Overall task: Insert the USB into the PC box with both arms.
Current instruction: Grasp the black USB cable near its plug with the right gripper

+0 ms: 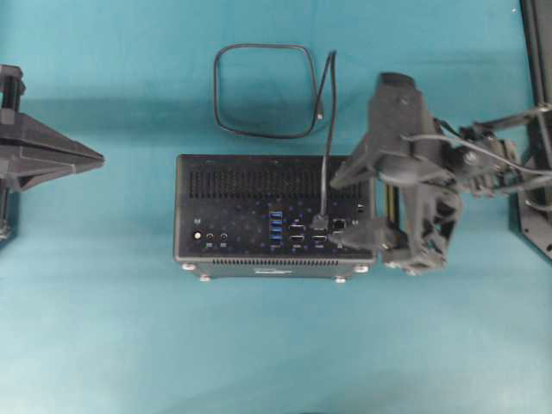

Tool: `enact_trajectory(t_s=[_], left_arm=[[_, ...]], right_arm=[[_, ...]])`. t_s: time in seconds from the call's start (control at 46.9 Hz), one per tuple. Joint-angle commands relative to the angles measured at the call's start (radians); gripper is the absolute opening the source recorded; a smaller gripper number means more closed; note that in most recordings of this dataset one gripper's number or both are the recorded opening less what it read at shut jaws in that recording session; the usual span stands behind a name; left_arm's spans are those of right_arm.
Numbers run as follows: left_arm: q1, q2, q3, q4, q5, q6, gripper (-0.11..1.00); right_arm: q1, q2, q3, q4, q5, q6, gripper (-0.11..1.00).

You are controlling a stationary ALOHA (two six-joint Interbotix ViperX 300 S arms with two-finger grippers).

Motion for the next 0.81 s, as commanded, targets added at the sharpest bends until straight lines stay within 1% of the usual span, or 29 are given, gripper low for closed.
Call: enact_trajectory(t_s=[0.0,0.085,0.235,0.277,0.341,0.49,0.597,0.789], left_arm=[[0.0,0.002,-0.025,0.002,-0.005,-0.002,0.0],[0.0,0.0,-0.023,0.002,-0.005,-0.002,0.0],[0.0,-0.008,-0.015,0.003,-0.005,-0.005,0.0],[0.0,-0.009,-0.012,0.002,-0.005,-0.005,0.0],[0.0,-0.011,-0.011,0.002,-0.005,-0.006,0.0],[0.0,-0.014,-0.006,0.002,-0.005,-0.006,0.0],[0.0,-0.017,-0.006,0.002,-0.005,-0.006,0.0],[0.0,-0.02,-0.003,0.003,-0.011,-0.009,0.0]], right_arm=[[-0.005,0.005,-0.054,-0.002,0.009,0.011,0.87],[-0.005,0.02,-0.1,-0.002,0.052,0.012,0.87],[-0.006,0.066,-0.179,-0.002,0.176,0.011,0.87],[-0.006,0.08,-0.193,-0.002,0.212,0.009,0.87],[-0.005,0.091,-0.199,-0.002,0.235,0.009,0.87],[-0.005,0.106,-0.195,-0.002,0.235,0.011,0.87],[-0.003,0.112,-0.189,-0.002,0.212,0.009,0.87],[-0.005,0.117,-0.176,-0.002,0.184,0.012,0.82]])
